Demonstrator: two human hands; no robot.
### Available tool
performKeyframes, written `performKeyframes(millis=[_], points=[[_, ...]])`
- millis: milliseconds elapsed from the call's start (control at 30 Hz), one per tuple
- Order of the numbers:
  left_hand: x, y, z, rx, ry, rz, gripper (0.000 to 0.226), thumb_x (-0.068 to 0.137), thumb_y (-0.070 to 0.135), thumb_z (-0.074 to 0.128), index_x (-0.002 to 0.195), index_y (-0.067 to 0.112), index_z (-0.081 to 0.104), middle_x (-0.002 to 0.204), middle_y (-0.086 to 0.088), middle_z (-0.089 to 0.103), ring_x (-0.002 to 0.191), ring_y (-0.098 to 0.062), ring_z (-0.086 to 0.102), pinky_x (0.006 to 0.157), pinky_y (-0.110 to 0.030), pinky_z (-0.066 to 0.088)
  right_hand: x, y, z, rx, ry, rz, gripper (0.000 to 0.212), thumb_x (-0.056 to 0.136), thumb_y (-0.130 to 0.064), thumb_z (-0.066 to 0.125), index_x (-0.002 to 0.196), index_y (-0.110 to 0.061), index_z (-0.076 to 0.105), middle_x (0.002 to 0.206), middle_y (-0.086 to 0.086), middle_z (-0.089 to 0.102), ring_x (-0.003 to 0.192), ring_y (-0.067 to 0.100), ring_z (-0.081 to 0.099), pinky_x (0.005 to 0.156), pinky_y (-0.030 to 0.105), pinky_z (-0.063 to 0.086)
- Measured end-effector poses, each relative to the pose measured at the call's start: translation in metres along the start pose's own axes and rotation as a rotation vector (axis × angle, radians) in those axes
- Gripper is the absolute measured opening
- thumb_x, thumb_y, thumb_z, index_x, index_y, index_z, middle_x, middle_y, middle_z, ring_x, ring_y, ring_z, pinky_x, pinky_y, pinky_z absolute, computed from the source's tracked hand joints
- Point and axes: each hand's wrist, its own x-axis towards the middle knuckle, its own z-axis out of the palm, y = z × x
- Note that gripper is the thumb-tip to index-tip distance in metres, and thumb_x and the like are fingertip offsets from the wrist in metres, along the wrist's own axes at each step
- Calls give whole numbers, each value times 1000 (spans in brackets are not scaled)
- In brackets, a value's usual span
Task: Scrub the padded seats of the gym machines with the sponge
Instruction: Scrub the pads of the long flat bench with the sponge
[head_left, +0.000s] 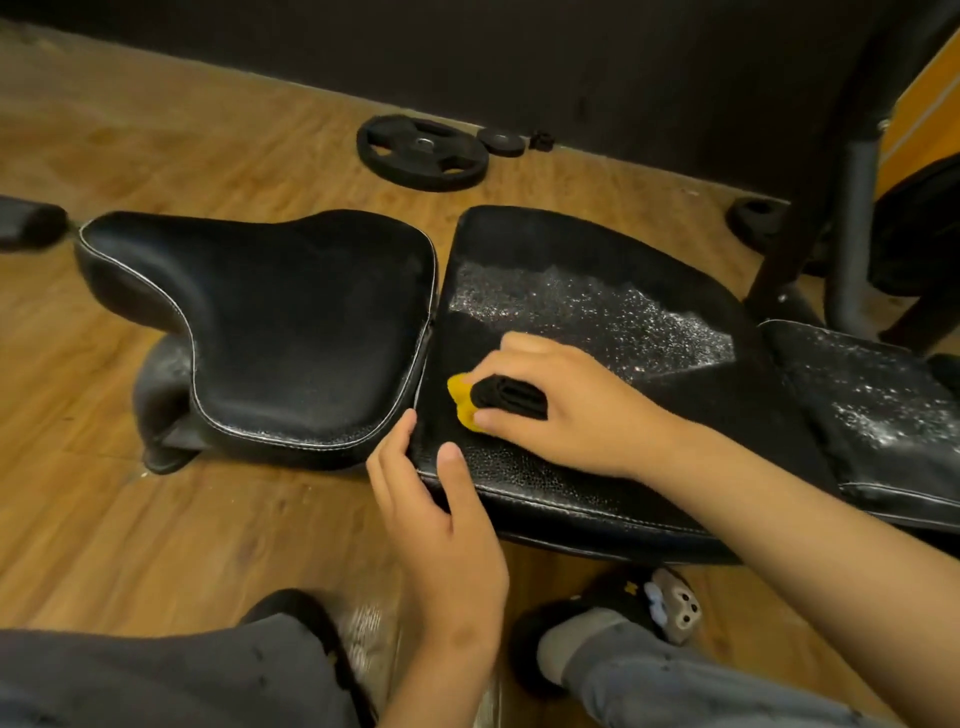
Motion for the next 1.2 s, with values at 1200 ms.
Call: performKeyframes(millis=[1200], points=[[5,-3,3,-28,53,34,35,87,40,43,122,38,47,125,27,47,120,7,45,96,-4,31,118,72,-26,-145,139,232,28,91,-30,64,116,-19,62,105,1,56,99,18,53,81,26,35]])
